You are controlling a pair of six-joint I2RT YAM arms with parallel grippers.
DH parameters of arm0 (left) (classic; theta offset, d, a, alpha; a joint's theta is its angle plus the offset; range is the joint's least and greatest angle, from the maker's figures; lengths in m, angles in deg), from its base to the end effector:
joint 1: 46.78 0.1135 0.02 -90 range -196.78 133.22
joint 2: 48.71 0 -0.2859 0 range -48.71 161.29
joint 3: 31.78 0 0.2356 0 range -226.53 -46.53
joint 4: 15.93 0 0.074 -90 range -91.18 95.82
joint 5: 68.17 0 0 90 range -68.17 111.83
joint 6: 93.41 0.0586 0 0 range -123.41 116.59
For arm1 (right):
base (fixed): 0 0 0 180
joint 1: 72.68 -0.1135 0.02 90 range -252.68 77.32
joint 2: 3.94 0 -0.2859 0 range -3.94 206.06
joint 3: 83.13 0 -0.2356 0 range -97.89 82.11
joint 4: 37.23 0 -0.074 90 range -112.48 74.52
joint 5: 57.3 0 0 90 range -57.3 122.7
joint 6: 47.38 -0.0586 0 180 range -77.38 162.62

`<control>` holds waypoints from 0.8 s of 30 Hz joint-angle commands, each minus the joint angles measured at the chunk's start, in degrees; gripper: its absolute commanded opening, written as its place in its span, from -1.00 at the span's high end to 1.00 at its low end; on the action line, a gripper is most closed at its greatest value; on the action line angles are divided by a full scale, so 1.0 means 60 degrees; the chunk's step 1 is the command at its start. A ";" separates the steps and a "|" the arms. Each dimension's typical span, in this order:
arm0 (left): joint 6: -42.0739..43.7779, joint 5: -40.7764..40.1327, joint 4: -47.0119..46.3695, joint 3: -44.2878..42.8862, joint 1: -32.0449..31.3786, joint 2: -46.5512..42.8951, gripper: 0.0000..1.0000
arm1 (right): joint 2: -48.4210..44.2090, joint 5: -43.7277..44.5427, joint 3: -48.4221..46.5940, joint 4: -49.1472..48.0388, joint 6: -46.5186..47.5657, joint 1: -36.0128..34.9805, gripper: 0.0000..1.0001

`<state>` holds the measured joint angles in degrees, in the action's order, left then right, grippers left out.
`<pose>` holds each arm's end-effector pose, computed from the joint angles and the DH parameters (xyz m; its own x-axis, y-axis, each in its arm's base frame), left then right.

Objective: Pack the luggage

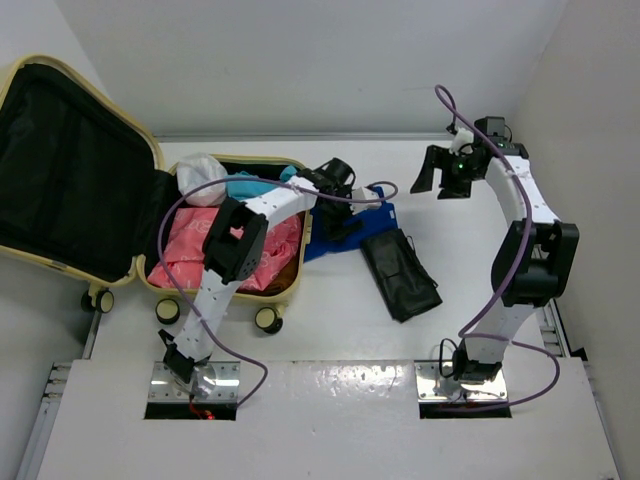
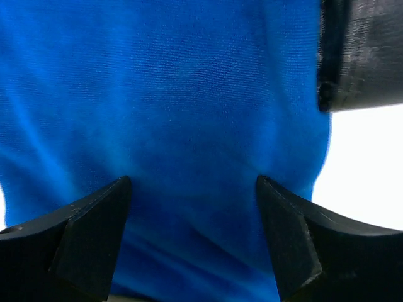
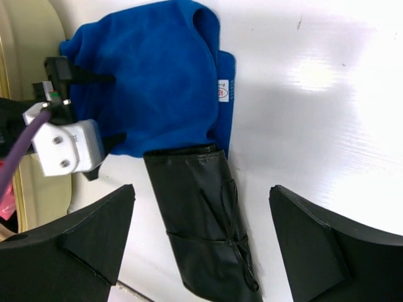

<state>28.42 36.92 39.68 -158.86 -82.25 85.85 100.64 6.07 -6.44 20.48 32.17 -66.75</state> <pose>0.4092 -0.3103 0.1701 -0.2709 0.8183 -0.5070 0.9406 0.3371 0.0415 0.3933 -0.0144 0.2767 -0.8632 0.2527 -0.4371 0.0195 0.8818 0.4712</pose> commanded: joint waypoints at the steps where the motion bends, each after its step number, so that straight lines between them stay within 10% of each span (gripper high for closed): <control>1: -0.0179 -0.0888 -0.0642 0.0338 -0.0314 0.0322 -0.71 | -0.0393 -0.0117 -0.0036 0.0193 0.0161 0.0139 -0.74; 8: -0.0295 -0.0758 -0.0643 0.0807 -0.0315 0.0425 -0.32 | -0.0247 -0.0263 -0.0314 0.0208 0.0059 0.0212 -0.74; 16: -0.0954 0.0881 -0.0643 -0.0082 -0.0139 0.0234 0.89 | 0.0090 -0.0439 -0.0943 0.0572 0.0130 0.0212 -0.69; 24: -0.2609 0.0444 -0.1255 -0.3073 0.0270 -0.1374 0.94 | 0.0412 -0.0571 -0.1369 0.0662 0.0205 0.0154 -0.69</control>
<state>18.26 39.15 37.98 -170.27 -82.55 86.37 102.17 3.95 -12.21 24.18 32.56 -65.68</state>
